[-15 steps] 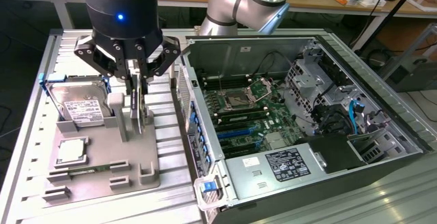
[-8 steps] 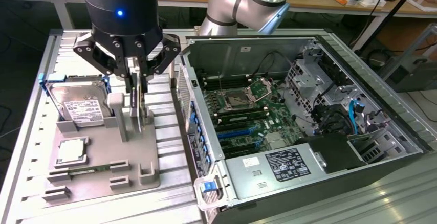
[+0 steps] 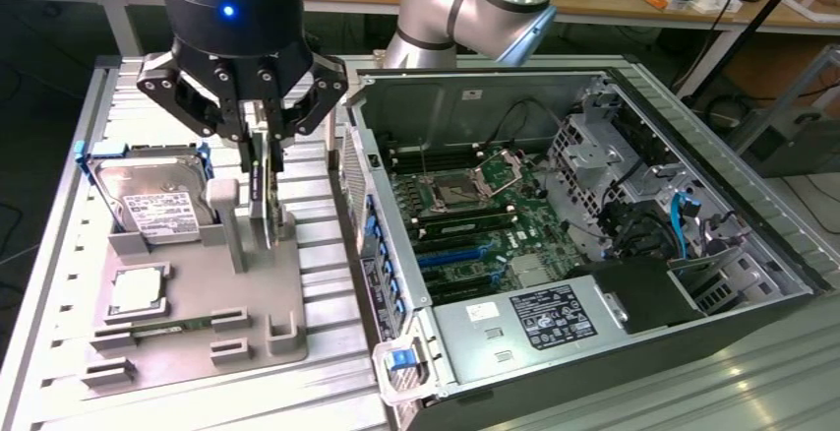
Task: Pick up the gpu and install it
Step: 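Pick up the gpu and move the gpu toward the slot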
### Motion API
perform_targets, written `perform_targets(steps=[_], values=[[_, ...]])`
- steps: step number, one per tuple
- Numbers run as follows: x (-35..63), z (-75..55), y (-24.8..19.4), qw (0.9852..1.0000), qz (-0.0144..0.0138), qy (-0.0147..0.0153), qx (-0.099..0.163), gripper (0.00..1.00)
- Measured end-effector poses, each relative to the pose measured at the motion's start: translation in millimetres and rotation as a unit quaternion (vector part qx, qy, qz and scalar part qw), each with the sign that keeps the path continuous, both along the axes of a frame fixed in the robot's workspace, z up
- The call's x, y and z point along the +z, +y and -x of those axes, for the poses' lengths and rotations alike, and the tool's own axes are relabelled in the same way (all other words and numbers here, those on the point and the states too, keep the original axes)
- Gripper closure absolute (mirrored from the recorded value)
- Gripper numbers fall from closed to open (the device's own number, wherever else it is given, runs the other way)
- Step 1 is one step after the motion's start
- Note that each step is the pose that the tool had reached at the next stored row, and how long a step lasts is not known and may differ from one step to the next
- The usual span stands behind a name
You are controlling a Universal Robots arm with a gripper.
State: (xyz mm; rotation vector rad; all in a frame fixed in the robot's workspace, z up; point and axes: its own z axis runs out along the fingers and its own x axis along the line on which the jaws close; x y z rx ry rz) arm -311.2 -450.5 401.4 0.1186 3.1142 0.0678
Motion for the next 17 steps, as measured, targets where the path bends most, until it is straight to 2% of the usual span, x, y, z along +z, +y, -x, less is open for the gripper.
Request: perform_targets(steps=[11,14,17], values=[[13.1,0.0,0.0,1.0,0.0,0.0,0.0,0.73],[22.0,0.0,0.0,1.0,0.0,0.0,0.0,0.73],[26.3,0.0,0.0,1.0,0.0,0.0,0.0,0.73]])
